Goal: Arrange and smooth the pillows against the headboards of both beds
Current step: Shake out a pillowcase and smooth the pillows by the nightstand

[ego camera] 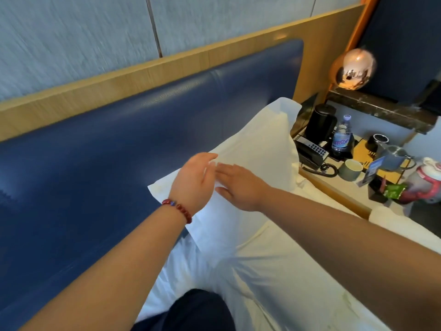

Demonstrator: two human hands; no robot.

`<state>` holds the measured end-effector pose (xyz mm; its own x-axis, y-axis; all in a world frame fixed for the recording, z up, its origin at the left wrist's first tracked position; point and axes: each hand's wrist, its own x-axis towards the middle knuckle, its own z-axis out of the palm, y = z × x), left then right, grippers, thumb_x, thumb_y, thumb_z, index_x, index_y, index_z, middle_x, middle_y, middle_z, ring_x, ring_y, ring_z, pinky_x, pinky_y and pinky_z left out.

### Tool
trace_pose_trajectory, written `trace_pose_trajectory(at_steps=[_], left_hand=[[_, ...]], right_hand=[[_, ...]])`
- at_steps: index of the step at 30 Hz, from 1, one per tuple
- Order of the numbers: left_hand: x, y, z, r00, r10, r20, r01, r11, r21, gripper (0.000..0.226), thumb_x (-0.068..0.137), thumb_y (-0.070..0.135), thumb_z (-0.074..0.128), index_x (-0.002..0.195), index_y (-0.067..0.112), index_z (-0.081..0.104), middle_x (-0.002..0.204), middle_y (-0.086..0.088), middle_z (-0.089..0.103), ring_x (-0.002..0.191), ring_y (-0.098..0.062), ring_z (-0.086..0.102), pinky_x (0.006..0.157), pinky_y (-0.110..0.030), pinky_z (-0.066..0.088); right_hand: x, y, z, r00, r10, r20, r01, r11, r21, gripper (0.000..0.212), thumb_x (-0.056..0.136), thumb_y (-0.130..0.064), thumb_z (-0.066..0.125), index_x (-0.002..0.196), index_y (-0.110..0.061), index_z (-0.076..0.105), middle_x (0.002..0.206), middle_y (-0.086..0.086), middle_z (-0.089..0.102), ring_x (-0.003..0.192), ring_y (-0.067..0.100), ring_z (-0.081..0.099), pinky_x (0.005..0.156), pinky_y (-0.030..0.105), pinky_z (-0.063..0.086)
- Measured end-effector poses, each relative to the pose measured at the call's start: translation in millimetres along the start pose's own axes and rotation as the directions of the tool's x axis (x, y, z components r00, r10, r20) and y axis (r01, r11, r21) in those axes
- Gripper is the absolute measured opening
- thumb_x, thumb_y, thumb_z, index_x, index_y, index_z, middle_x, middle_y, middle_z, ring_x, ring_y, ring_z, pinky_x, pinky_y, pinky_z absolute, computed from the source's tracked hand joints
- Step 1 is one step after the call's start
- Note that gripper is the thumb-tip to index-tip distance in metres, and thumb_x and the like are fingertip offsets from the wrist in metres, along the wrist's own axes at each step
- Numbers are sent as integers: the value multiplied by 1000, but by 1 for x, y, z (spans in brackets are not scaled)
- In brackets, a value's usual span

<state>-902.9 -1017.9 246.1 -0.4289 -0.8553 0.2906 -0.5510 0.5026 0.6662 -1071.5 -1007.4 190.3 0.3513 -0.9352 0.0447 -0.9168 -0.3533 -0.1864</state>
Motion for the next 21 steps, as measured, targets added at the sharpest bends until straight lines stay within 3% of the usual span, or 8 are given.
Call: trace_pose_trajectory(at_steps=[2, 4, 8, 10, 12, 15, 18, 21], left_hand=[[19, -17, 18, 983, -60, 172, 43, 994, 101, 45, 105, 30, 33, 145, 13, 42, 150, -4, 43, 137, -17, 38, 110, -24, 25], [20, -38, 29, 952, -149, 268, 99, 977, 191, 54, 104, 40, 29, 150, 13, 30, 153, -5, 38, 138, -21, 37, 111, -28, 26], [17, -56, 37, 961, -121, 249, 17, 923, 385, 67, 97, 56, 16, 146, 13, 34, 143, -5, 49, 125, -25, 49, 102, -37, 43], [31, -47, 40, 971, -78, 225, -4, 939, 343, 55, 102, 45, 21, 143, 13, 39, 140, -4, 50, 124, -25, 48, 101, -39, 44], [51, -34, 45, 963, 9, 268, -99, 941, 323, 51, 103, 37, 22, 146, 13, 37, 147, -4, 45, 133, -23, 41, 108, -37, 37], [88, -23, 60, 918, 74, 389, -207, 927, 312, 50, 105, 33, 27, 151, 13, 27, 156, -3, 32, 141, -18, 31, 113, -30, 27], [117, -18, 78, 865, 16, 502, -176, 946, 273, 46, 103, 36, 32, 143, 13, 32, 147, -5, 39, 129, -23, 42, 103, -38, 41], [145, -11, 89, 825, 20, 565, -201, 945, 259, 45, 103, 38, 32, 138, 11, 34, 141, -6, 42, 125, -25, 45, 100, -41, 43]], right_hand=[[11, 33, -7, 996, 74, 55, -71, 996, -55, 85, 85, -66, 0, 154, -24, 26, 162, -1, 22, 150, 21, 17, 120, 46, 15], [22, 75, -17, 979, 189, 73, -178, 976, -127, 93, 79, -78, -11, 155, -32, 17, 164, -6, 11, 151, 19, 4, 120, 45, 6], [31, 126, -29, 888, 459, 23, -457, 887, -60, 52, 104, -50, 20, 152, -34, 24, 164, -4, 11, 151, 27, 1, 119, 47, 4], [24, 114, -21, 911, 398, -108, -398, 917, 23, 51, 104, -47, 23, 149, -28, 37, 161, 1, 24, 150, 27, 12, 119, 45, 7], [15, 93, -11, 953, 226, -199, -222, 974, 43, 57, 101, -48, 21, 145, -22, 45, 156, 5, 36, 147, 26, 24, 118, 42, 11], [11, 102, -9, 986, 157, -49, -159, 987, -19, 63, 98, -58, 14, 151, -30, 32, 160, -3, 26, 150, 19, 15, 119, 39, 3], [20, 158, -31, 920, 391, -41, -392, 919, -44, 69, 92, -67, 8, 153, -36, 22, 164, -4, 13, 151, 23, 1, 120, 42, -1], [19, 200, -49, 810, 586, -8, -585, 809, 50, 54, 104, -49, 24, 155, -36, 16, 165, -4, 0, 151, 24, -7, 120, 39, 0]])
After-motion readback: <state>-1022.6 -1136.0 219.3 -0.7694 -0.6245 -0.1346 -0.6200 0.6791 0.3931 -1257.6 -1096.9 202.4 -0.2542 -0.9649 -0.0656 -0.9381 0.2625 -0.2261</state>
